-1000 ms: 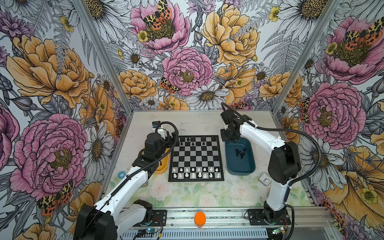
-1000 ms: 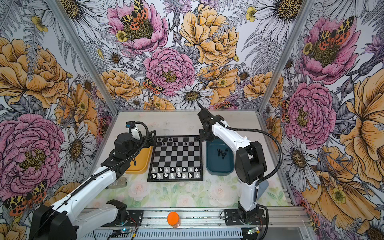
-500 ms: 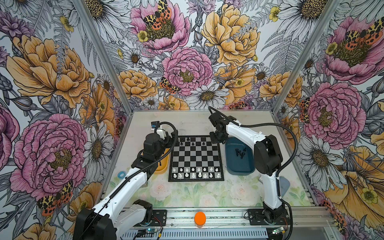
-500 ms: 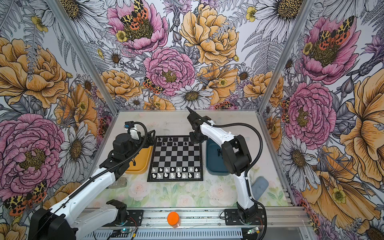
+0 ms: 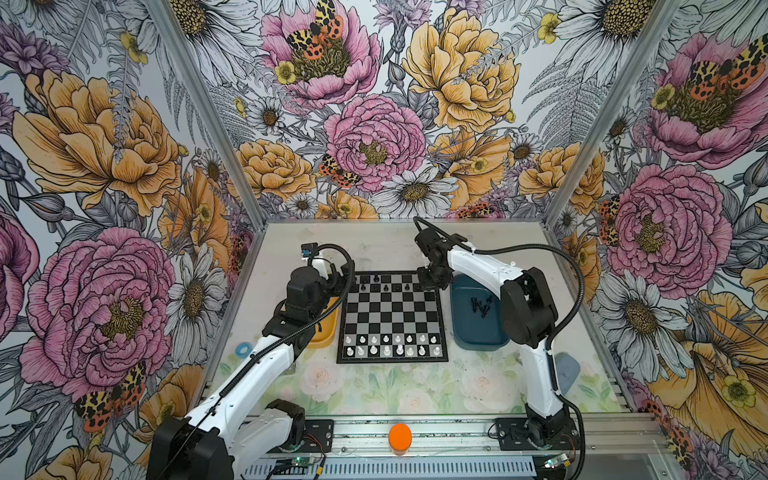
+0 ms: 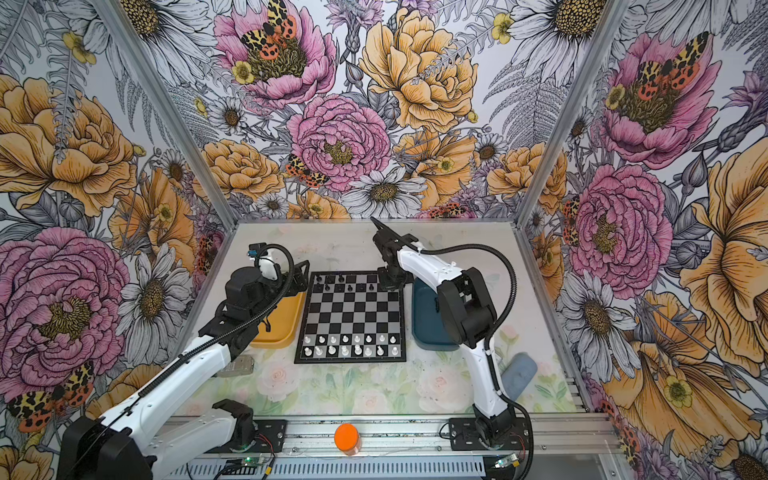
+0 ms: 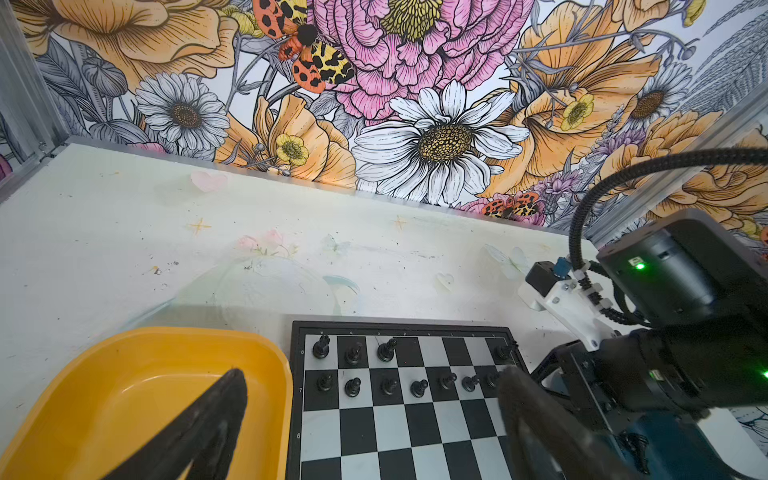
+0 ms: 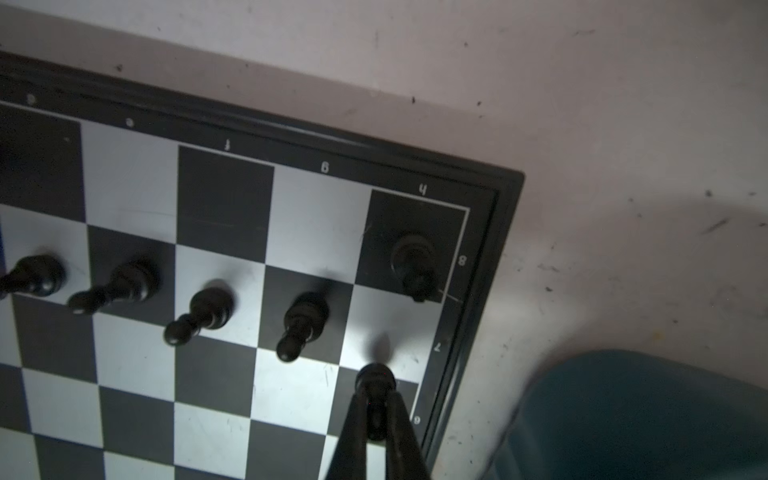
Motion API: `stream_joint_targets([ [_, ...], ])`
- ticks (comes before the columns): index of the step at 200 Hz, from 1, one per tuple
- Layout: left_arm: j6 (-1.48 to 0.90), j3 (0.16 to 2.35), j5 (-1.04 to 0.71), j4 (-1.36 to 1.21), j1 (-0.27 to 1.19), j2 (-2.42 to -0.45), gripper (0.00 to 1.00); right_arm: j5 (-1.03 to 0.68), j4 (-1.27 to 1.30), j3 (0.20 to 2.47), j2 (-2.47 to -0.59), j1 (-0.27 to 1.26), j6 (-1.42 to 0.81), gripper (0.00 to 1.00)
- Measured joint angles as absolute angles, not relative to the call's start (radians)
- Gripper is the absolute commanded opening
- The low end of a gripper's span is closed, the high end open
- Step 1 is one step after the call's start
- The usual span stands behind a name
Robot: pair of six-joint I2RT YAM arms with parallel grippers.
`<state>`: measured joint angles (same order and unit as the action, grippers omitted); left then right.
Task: Set up the chess pieces on the board
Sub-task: 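Lower the pawn beside the row of black pawns and open the right gripper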
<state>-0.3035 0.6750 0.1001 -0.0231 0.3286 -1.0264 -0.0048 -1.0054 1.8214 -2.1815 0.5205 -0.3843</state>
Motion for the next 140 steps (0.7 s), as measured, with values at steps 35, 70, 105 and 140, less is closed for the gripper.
stream_joint_targets([
  [35, -0.303, 0.675, 0.1, -0.023, 0.329, -1.026, 0.96, -0.001, -1.005, 1.836, -2.19, 0.519, -0.385, 0.0],
  [70, -0.303, 0.675, 0.1, -0.023, 0.329, -1.026, 0.96, 0.006, -1.006, 1.838, -2.19, 0.516, -0.385, 0.0],
  [105, -0.303, 0.675, 0.1, -0.023, 0.329, -1.026, 0.96, 0.006, -1.006, 1.838, -2.191, 0.509, -0.385, 0.0],
  [140, -0.303, 0.675, 0.1, -0.023, 0.329, -1.026, 0.96, 0.007, -1.006, 1.849, -2.208, 0.504, -0.385, 0.0],
])
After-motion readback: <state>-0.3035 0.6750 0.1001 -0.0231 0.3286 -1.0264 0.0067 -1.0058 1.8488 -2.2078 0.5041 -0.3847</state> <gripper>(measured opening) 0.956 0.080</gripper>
